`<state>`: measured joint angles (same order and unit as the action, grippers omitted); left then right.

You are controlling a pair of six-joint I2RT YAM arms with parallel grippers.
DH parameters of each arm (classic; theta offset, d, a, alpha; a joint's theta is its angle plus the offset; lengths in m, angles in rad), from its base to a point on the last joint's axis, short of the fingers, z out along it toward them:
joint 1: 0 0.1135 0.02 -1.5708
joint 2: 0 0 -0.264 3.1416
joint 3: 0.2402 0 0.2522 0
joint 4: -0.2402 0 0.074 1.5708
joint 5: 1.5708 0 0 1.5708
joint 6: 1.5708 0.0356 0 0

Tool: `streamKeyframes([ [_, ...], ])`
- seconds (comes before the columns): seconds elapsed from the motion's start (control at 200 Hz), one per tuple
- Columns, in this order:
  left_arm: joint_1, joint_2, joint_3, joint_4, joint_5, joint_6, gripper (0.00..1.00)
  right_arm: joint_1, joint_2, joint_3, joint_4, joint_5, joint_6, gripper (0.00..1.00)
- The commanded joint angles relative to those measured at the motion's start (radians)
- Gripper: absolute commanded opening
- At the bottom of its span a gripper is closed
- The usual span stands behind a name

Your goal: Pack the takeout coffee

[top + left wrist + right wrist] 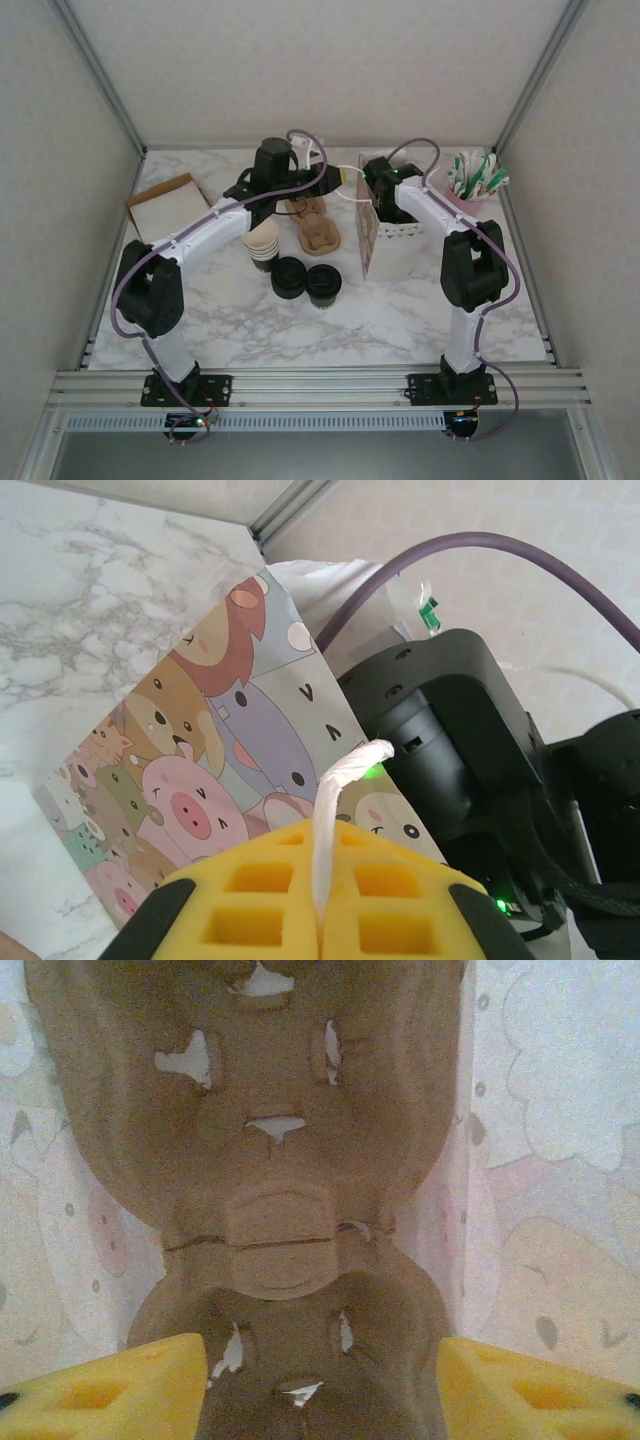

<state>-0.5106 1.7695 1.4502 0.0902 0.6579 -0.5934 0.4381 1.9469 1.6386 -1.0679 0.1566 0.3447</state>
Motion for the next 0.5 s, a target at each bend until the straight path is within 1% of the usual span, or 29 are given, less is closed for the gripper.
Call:
streamKeyframes([
  [0.0,0.015,0.038,0.058,-0.006,0.011,0.027,0.03,-0.004,-0.014,0.042,-0.033,0.014,0.002,0.65],
  [0.155,0.018,0.047,0.066,-0.014,0.024,0.025,0.09,-0.006,-0.023,0.068,-0.05,0.018,0.003,0.68],
  [0.3,0.018,0.02,0.052,-0.018,0.02,0.026,0.2,-0.006,-0.056,0.097,-0.07,0.014,-0.001,0.7],
  [0.491,0.02,0.0,0.046,-0.022,0.02,0.021,0.26,-0.007,-0.111,0.131,-0.088,0.009,-0.002,0.75],
])
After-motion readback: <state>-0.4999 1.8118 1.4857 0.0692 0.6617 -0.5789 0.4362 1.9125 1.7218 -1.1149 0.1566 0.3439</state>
